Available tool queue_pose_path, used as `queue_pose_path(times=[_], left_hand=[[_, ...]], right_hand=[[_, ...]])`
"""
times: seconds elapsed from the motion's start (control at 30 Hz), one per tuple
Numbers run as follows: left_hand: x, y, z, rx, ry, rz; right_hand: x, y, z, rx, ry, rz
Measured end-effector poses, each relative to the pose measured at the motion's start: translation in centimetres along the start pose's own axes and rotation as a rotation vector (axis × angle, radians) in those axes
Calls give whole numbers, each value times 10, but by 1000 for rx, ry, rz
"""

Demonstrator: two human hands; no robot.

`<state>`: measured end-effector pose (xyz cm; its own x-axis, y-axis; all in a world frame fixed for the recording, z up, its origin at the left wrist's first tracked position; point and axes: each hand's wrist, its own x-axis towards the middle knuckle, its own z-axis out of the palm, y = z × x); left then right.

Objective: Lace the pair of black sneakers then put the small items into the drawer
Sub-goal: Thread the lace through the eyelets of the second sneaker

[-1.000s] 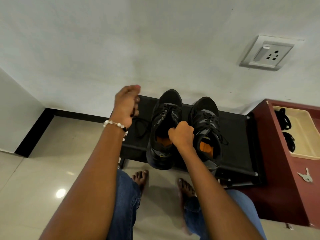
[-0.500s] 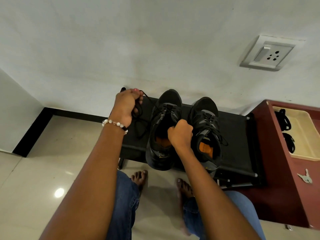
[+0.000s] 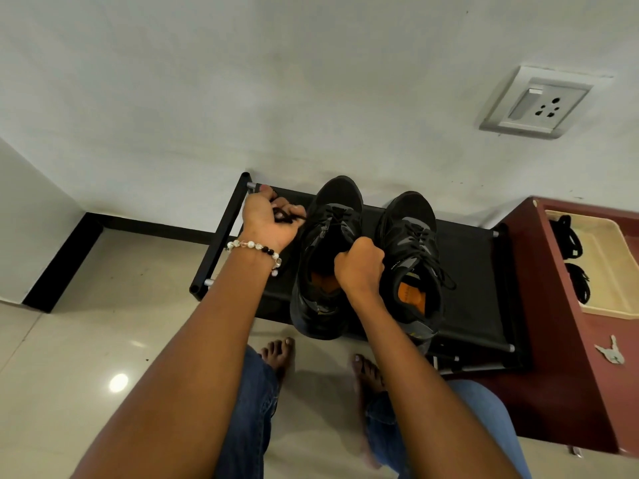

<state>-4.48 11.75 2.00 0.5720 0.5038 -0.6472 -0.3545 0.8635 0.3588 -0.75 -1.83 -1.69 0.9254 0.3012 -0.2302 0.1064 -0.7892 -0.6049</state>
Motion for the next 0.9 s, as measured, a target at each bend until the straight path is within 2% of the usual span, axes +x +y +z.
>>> queue_pose_path(times=[0.1, 0.17, 0.33, 0.47, 0.6, 0.67, 0.77, 0.9], left_hand=[[-1, 4, 0, -110, 15, 11], [1, 4, -3, -16, 59, 24], [14, 1, -15, 757, 235, 95], [19, -8, -26, 1561, 343, 375], [21, -15, -25, 1927, 175, 532], [23, -17, -23, 2014, 134, 580], [19, -19, -19, 1876, 99, 536], [14, -18, -19, 1877, 30, 607]], right_hand=[[-2, -1, 1, -29, -4, -12], [-2, -1, 1, -18, -6, -7], [-2, -2, -1, 9, 2, 3], [-3, -3, -1, 1, 9, -13], [-4, -4, -4, 6, 4, -3], [-4, -4, -4, 5, 3, -1], [-4, -4, -4, 5, 12, 3], [-6, -5, -5, 8, 12, 8]])
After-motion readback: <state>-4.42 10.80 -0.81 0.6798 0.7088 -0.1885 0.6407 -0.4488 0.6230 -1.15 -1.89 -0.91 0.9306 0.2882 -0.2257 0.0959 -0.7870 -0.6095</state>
